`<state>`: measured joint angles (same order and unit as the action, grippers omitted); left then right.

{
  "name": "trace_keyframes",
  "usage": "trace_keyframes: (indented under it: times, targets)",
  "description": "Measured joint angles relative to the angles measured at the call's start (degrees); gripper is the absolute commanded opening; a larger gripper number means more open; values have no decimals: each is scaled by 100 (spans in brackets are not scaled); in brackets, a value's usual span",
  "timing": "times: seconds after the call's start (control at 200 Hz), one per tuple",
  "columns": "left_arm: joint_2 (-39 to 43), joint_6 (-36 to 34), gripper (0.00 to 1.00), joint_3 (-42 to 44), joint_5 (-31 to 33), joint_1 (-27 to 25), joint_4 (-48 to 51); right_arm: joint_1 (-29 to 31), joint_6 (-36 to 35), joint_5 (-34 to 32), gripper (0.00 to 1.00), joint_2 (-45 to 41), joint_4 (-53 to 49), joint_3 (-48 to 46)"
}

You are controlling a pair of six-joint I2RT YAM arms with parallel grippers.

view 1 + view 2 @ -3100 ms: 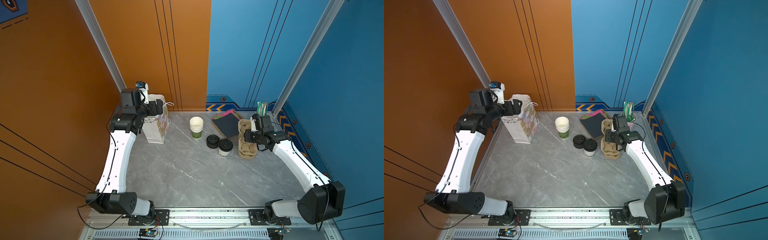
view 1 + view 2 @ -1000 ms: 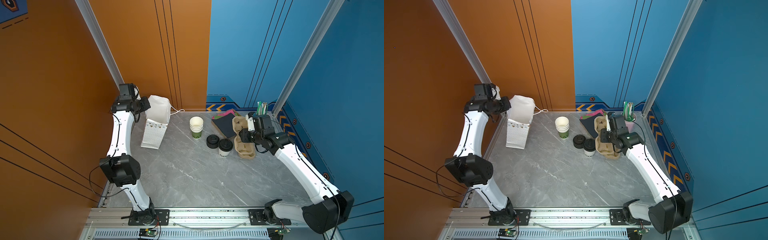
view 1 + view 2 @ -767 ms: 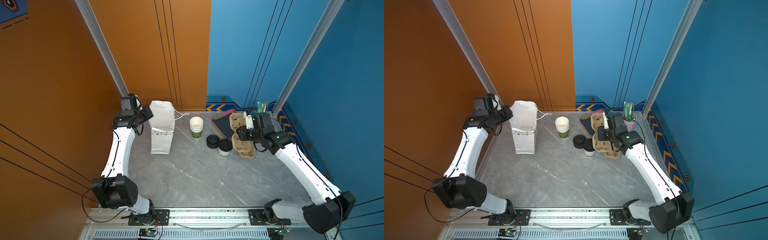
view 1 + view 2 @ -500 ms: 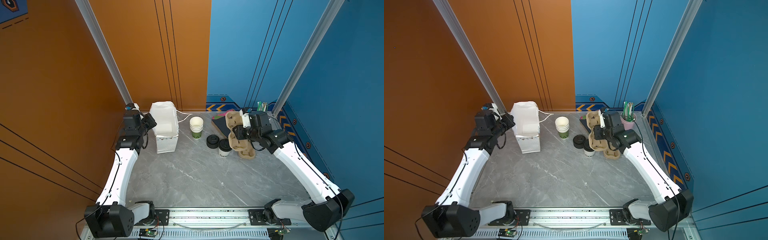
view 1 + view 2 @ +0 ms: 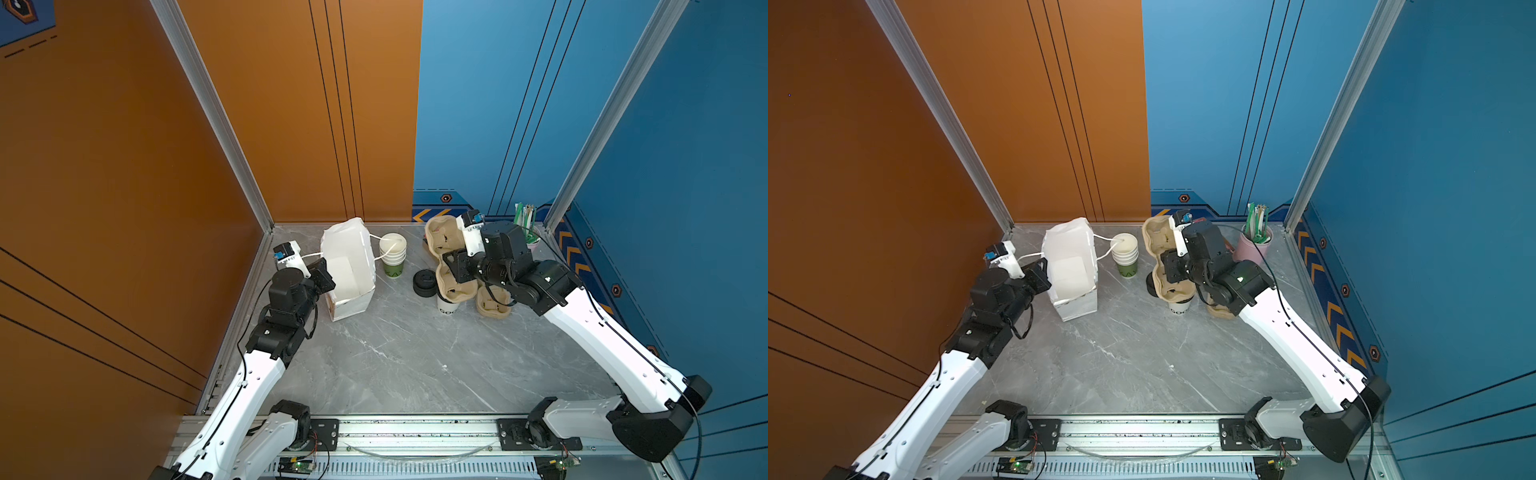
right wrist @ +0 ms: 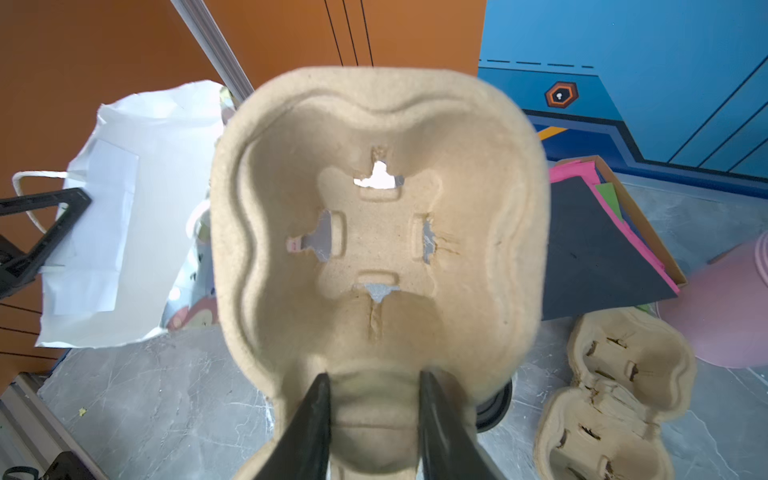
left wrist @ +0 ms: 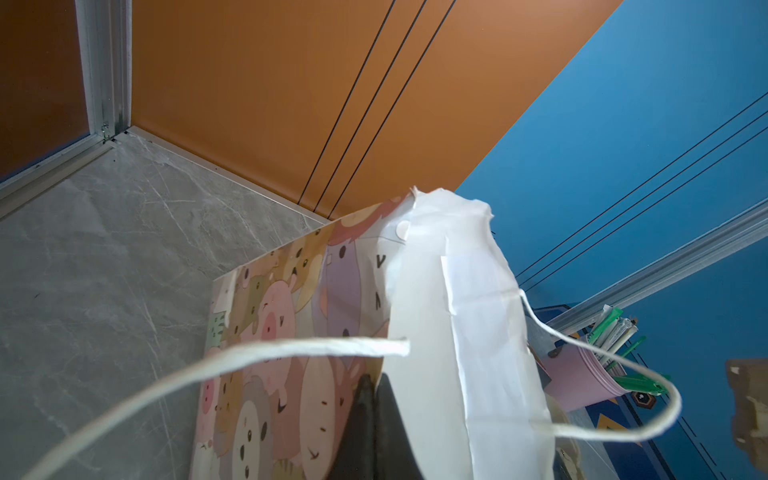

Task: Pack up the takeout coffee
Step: 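Lower the carrier into the bag with the right gripper while left holds bag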

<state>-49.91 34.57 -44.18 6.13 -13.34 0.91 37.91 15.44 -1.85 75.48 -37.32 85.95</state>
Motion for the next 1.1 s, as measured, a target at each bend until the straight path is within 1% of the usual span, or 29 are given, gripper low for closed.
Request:
trace_keyframes:
  times: [0.365, 0.586, 0.831, 1.101]
  targets:
    - [315, 96, 0, 251, 295, -487, -63, 1134, 111, -501, 35, 24, 153, 590]
    - [402, 177, 0, 380, 601, -911, -79, 1694, 289, -756, 35, 404, 509, 1019]
    - [490, 238, 0, 404, 1091, -1423, -101, 1993, 595, -988, 35, 942, 911, 1180]
    - [503, 358, 0, 409, 1451, -1718, -101, 2199, 852, -1464, 35, 1362, 1429, 1237]
